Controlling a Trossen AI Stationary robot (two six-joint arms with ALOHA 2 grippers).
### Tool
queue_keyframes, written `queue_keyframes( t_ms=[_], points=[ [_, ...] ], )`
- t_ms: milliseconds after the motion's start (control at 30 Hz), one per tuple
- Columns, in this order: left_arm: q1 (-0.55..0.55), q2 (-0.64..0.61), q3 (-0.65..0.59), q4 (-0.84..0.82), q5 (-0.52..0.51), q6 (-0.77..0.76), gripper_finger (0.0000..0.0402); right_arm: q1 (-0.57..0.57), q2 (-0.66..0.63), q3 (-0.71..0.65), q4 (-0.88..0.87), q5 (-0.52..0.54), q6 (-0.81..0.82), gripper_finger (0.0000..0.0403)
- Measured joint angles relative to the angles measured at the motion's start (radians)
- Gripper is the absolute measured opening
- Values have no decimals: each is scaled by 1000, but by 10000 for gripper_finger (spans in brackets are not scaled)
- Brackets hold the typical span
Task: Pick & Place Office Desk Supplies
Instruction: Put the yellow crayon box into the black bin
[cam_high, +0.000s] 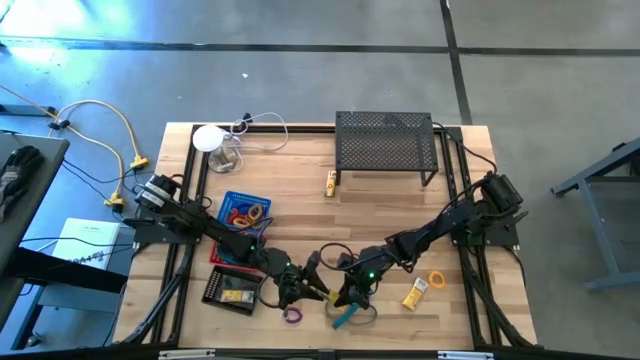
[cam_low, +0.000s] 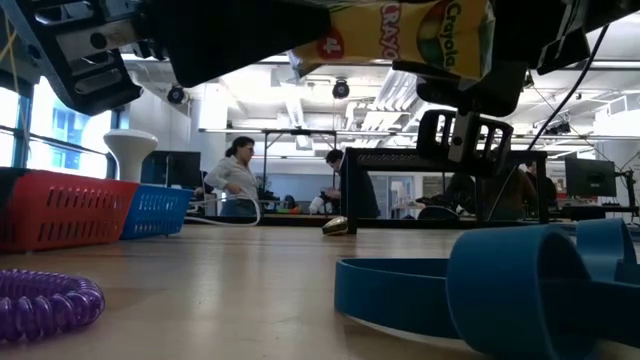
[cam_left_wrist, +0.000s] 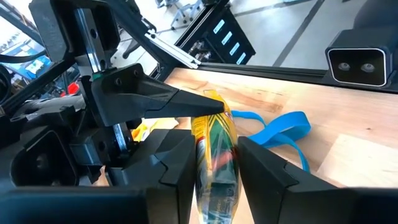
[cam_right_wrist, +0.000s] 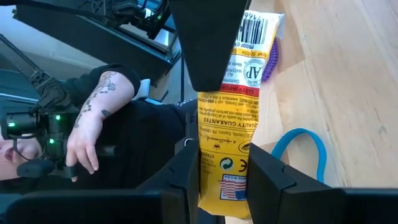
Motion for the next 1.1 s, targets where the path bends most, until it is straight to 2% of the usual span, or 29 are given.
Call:
queue_keyframes(
  t_ms=[267,467,633,767,1000,1100],
  points=[
    [-7,0,-1,-3,-21,2,86,1,0,0,0,35,-19,98],
    [-31,-2,-3,-11,-131,-34,64,2,0,0,1,98,-102,151],
    [-44,-18,-3,-21,-194,-230,44,0,0,3,34,239,-230,217],
    [-52,-44,-2,-49,-207,-410,41,5,0,3,99,216,-395,256],
    [-66,-96,-5,-176,-218,-708,40,24,-27,5,146,246,-525,275],
    [-79,-136,-3,-239,-278,-785,40,23,-45,3,143,208,-532,275]
  ],
)
